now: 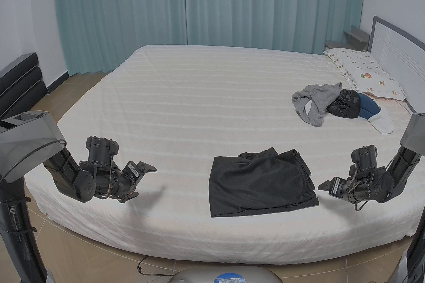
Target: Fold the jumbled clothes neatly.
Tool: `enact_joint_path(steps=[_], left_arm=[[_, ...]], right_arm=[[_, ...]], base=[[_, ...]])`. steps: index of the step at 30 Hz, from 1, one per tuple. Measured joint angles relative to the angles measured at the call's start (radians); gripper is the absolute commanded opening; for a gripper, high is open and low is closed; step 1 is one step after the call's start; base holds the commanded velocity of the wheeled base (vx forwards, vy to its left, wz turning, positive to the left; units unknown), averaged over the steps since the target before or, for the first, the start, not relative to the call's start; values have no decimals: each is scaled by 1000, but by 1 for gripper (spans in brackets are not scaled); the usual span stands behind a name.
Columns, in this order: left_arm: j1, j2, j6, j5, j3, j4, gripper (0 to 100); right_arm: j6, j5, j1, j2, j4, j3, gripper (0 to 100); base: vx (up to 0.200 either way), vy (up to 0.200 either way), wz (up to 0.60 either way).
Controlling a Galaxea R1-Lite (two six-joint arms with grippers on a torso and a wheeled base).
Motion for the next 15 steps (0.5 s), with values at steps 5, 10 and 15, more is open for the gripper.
enact_joint_path(steps=[5,10,15], left_arm=[[0,0,0,0,0,0,100],[0,0,0,0,0,0,100],[0,0,0,0,-1,0,100]], right_arm=[[54,35,34,9,-13,-40,100],[69,53,77,67,-30,-105,100],[48,61,98,126,-34,-155,0]], base=[[0,0,0],[0,0,0],[0,0,0]])
